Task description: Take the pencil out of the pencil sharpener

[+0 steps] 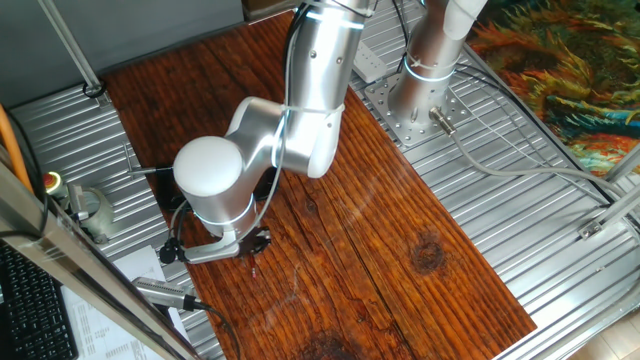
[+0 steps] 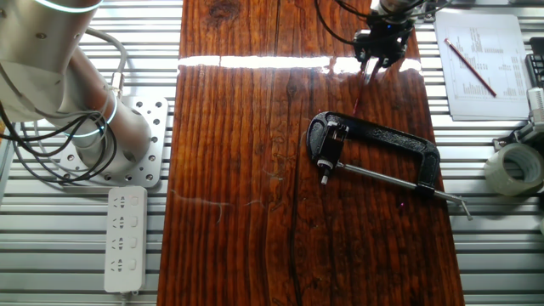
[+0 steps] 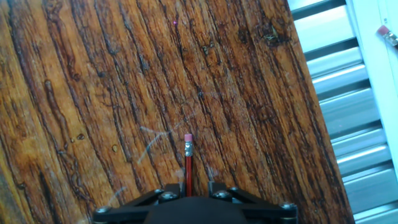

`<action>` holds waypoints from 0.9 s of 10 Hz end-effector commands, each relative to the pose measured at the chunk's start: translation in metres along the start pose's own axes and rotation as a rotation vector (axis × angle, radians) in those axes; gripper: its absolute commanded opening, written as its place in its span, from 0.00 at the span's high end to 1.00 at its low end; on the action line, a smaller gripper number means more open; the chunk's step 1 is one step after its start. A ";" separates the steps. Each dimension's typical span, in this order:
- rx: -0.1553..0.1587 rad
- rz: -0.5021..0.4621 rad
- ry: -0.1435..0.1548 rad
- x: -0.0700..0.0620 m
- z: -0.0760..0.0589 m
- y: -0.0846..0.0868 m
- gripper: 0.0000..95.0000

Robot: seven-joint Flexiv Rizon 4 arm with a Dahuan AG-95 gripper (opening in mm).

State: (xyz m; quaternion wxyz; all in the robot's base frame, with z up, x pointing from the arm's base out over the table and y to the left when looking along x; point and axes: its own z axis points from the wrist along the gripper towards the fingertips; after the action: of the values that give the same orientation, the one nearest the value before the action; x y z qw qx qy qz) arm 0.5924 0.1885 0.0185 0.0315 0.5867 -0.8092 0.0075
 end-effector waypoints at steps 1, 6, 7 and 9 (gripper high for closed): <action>-0.012 0.011 -0.007 0.001 -0.012 -0.002 0.80; -0.017 0.217 0.001 0.038 -0.052 -0.019 1.00; -0.017 0.248 0.012 0.049 -0.058 -0.020 1.00; -0.022 0.286 0.019 0.066 -0.070 -0.025 1.00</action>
State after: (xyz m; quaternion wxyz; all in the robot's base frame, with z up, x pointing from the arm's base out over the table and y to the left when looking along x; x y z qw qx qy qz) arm 0.5990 0.1315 0.0831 0.0411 0.4876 -0.8721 0.0090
